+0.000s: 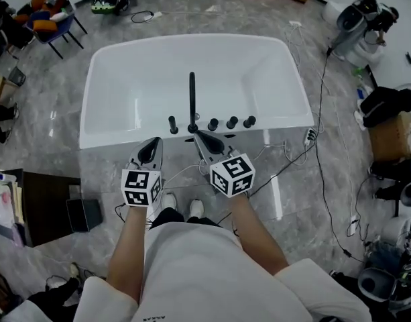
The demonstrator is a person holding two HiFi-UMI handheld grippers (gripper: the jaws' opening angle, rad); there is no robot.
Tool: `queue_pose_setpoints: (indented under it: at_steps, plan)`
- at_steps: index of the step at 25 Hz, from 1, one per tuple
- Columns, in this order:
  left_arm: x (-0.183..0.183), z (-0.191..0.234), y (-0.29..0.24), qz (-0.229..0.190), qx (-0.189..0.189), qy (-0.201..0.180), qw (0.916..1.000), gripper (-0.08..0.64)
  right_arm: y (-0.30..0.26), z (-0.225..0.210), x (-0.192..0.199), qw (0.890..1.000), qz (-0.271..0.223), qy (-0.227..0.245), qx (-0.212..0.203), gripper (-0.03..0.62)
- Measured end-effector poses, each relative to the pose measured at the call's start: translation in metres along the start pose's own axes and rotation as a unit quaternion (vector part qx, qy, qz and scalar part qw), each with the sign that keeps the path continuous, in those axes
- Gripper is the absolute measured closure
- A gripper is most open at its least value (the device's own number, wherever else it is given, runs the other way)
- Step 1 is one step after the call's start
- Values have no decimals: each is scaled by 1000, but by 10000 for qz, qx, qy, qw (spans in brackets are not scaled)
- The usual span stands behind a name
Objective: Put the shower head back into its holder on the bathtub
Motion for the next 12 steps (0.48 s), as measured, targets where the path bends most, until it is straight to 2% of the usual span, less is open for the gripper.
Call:
queue_pose_setpoints:
  at_steps: [6, 12]
  plan:
    - [-41, 12, 15, -532, 156, 98, 9984, 549, 10, 13, -37, 9993, -329, 171, 94, 577]
    - [-75, 29, 40, -804, 298, -84, 9963, 549, 23, 35, -74, 9967, -736, 271, 231, 577]
Point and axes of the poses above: the fingertips, and each gripper's own axes: y backward along the fingers, z to its left, x out of its underside, the point moved 7 cm from there along y, backward along the fingers, and after that the axes turned 4 degrees about x, right-handed, at the moved point
